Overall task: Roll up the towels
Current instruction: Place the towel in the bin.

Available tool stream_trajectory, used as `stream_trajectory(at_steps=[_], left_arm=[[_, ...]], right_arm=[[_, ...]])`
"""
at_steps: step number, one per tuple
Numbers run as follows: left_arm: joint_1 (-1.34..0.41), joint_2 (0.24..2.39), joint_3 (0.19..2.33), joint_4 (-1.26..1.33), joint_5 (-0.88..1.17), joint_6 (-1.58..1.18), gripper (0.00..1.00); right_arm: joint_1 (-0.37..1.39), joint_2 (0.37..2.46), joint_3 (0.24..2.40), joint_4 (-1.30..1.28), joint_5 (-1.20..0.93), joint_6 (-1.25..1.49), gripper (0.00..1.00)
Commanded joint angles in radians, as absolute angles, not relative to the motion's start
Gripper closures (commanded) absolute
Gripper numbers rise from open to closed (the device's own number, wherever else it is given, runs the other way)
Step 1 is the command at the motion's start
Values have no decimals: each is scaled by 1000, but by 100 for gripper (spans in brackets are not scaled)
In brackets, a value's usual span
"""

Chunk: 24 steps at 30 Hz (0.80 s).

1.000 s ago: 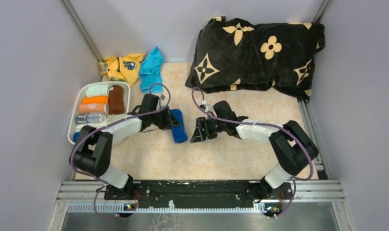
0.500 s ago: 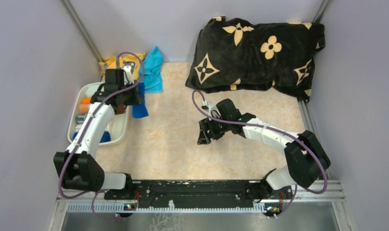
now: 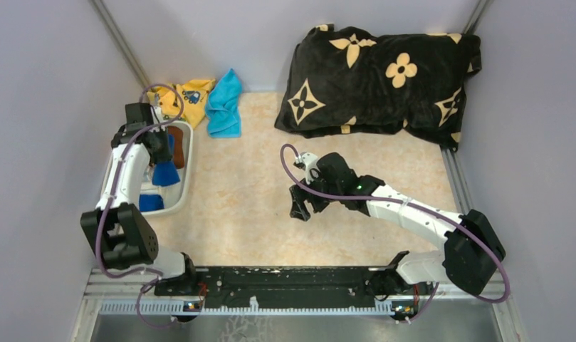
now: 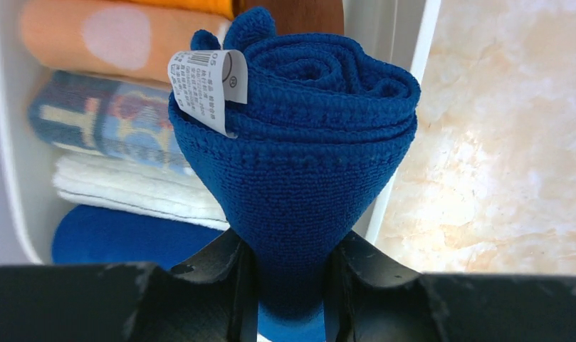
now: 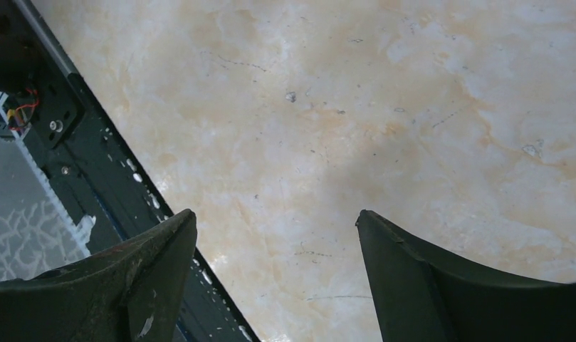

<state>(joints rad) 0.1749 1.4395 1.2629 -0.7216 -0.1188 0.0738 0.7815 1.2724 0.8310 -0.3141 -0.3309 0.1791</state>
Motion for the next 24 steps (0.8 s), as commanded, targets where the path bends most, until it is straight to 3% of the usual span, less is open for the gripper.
stream_trajectory(at_steps=[1,19,24], left_arm=[[184,1526,1243,-750,-63,72,100],[183,1761,1156,-770,-132,15,99],[181,1824,1175,-810,-234,-16,90]], right_arm=[[780,1238,826,-305,-263,154,17],[802,1226,815,-296,-237,140,17],[802,1227,811,-292,-235,140,17]])
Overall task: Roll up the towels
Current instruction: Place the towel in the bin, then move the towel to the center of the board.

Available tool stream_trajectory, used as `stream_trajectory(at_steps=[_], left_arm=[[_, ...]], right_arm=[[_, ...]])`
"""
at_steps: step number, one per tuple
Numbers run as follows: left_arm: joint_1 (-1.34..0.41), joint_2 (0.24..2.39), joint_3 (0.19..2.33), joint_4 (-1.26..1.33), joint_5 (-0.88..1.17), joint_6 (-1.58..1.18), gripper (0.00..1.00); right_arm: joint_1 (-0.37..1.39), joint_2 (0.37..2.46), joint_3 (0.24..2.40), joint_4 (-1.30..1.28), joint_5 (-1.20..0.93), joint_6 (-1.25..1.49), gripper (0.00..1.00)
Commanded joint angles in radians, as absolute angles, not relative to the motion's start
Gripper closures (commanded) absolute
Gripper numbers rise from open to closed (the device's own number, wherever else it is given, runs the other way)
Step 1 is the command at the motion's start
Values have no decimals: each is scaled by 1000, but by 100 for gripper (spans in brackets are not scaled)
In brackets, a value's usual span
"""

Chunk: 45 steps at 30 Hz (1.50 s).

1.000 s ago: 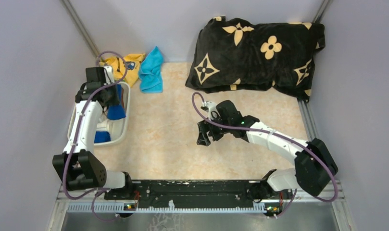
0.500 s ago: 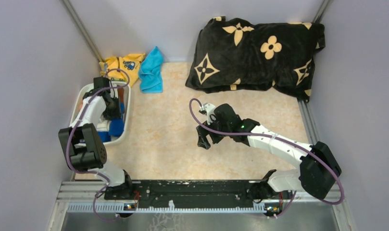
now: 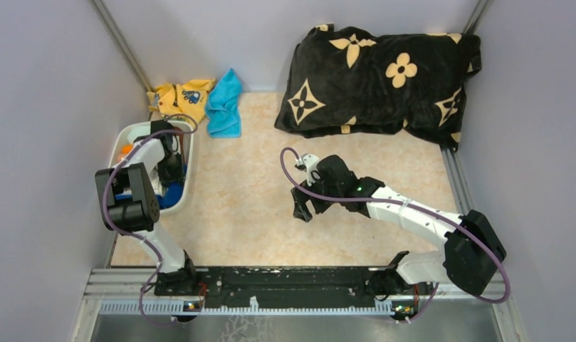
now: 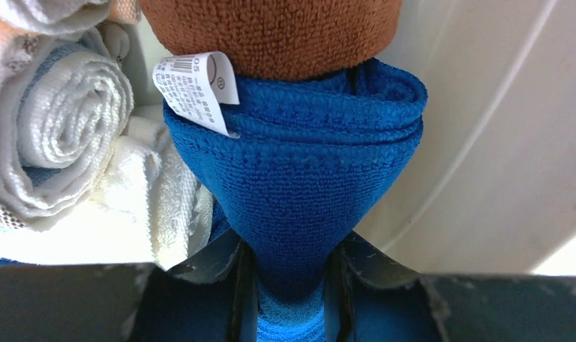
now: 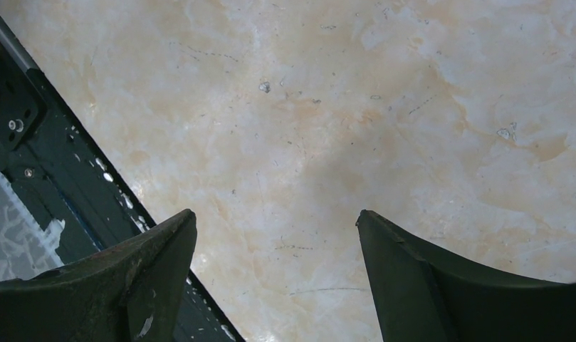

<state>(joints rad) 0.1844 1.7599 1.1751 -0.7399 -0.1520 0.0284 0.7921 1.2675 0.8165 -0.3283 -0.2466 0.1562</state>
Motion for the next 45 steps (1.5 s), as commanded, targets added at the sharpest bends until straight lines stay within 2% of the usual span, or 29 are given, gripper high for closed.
stream_trajectory(at_steps=[1,11,17,24,28,34,38,45], left_arm=[[179,1829,1179,-810,-235,-20,86],[170,1754,1201,-835,-200,-61,46],[165,1686,1247,-883,-163,-74,34],[163,1594,1283,-952,-143,-82,27],[160,1507,1341,-967,-57,-104,25],[121,1376,1307,-693,151,-183,22],[39,1426,1286,-529,158,-242,22],[-75,1720,1425,-388,-39,-194,21]], right_arm=[[802,1228,811,-291,-233,140,17],[802,1234,818,-292,-230,139,17],[802,1229,818,-288,-241,141,17],[803,1234,830,-299,-238,140,17],[786,1242,858,-339,-164,140,17],[622,1191,825,-310,-126,209,14],[584,1180,817,-330,-33,213,5],[565,1173,795,-290,34,260,4]])
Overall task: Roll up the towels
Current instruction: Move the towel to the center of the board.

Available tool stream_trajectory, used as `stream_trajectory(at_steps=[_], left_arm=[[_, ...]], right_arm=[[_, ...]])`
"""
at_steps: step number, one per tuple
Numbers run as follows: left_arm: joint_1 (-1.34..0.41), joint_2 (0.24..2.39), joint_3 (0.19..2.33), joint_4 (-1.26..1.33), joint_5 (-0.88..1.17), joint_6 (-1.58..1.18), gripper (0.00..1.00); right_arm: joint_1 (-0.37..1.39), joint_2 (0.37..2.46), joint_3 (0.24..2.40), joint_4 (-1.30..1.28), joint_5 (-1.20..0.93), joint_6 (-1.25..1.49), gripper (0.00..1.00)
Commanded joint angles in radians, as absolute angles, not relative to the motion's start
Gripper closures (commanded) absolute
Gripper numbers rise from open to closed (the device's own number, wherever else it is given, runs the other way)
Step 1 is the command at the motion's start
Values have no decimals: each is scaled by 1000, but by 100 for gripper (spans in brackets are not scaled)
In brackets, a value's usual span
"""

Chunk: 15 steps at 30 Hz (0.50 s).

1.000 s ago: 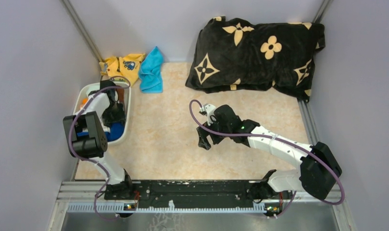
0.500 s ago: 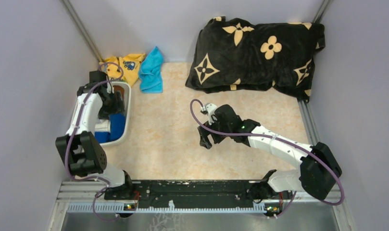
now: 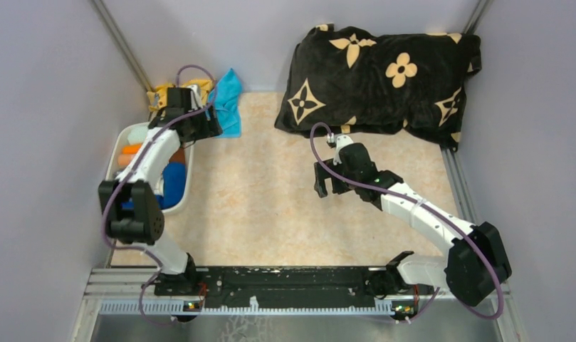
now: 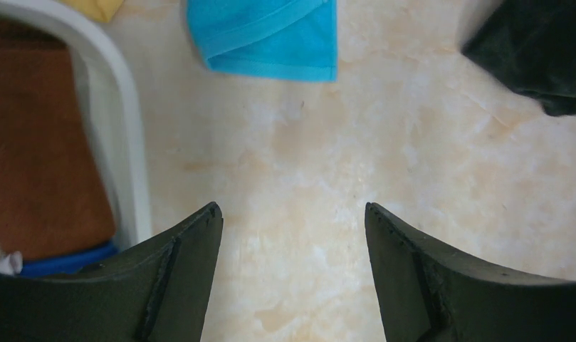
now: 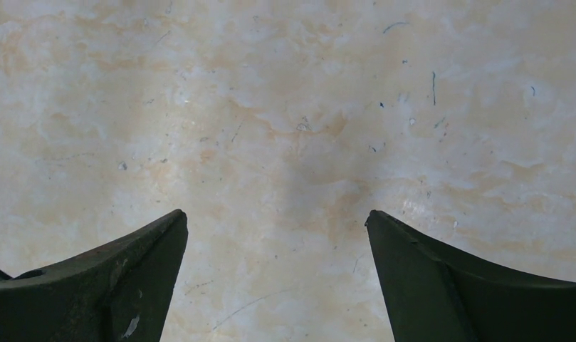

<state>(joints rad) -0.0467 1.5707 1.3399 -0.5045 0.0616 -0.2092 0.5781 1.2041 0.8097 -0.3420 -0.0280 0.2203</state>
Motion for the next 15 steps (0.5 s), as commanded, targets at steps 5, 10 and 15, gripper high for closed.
stream_trajectory(at_steps=[5,10,15], left_arm=[[-75,1985,1646,-417,-138,-135,23],[-72,2170,1774,-385,-187,-120,25],[-63,2320,1903,-381,-159,-119,30]], right_arm=[[565,1191,791,-270,52,293,4],[563,1224,789,-242,46,327,4],[563,1256,802,-239,42,355,4]])
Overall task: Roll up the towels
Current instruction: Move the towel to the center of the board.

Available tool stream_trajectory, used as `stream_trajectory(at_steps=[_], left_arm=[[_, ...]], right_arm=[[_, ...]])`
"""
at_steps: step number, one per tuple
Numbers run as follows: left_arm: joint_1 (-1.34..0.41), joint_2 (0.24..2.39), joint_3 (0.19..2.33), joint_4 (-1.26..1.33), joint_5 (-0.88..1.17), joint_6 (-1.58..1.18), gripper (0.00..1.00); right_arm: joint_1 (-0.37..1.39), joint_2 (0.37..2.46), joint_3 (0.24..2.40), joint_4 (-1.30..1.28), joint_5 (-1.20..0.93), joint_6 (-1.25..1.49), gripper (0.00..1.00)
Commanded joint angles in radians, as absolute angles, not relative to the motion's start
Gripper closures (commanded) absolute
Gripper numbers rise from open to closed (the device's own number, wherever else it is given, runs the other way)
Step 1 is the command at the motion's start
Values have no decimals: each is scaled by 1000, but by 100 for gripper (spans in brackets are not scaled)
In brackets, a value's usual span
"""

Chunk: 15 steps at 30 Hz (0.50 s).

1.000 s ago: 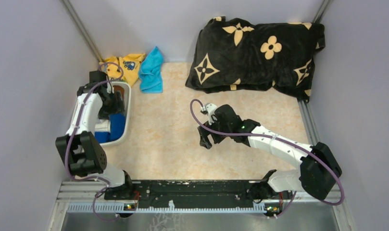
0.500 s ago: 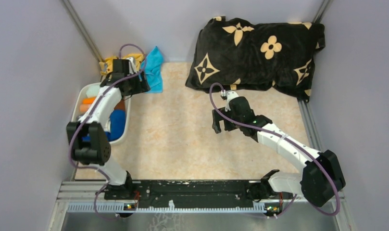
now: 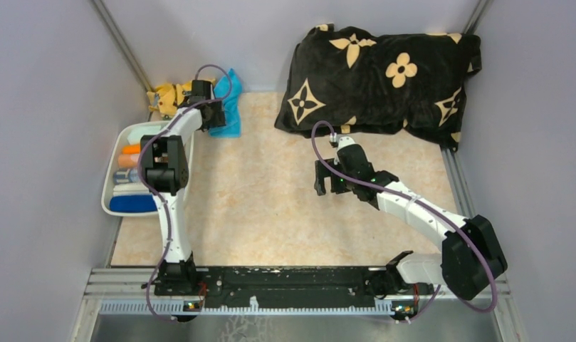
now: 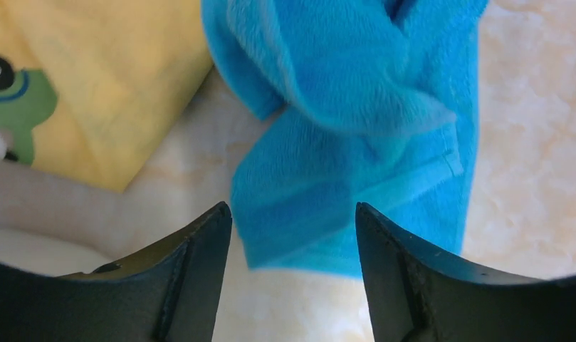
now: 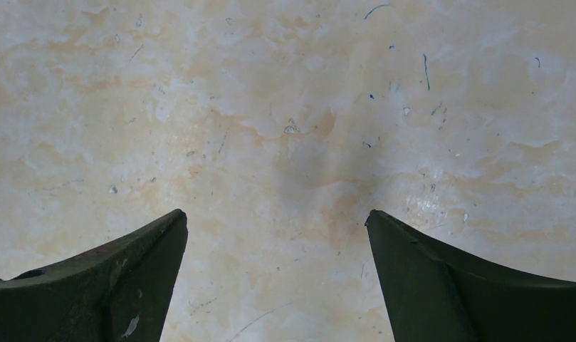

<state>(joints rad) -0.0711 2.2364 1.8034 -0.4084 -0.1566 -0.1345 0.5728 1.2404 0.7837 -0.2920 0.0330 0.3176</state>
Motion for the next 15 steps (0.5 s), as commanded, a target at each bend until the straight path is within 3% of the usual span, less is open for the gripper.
stream_trajectory(at_steps=[1,6,9,15], left_arm=[[-64,2344,1927,-388,-139,-121,34],[-67,2373,1936,-447,29,-137,75],[-93,2307,1835,-476,165,-190,94],[-254,1988,1339,-285,365,-422,99]], right_arm=[[564,1258,801,-239,40,358,4],[564,1251,797,-239,42,359,4],[563,1242,790,-228,46,356,4],[563,1228,787,-215,61,345,4]])
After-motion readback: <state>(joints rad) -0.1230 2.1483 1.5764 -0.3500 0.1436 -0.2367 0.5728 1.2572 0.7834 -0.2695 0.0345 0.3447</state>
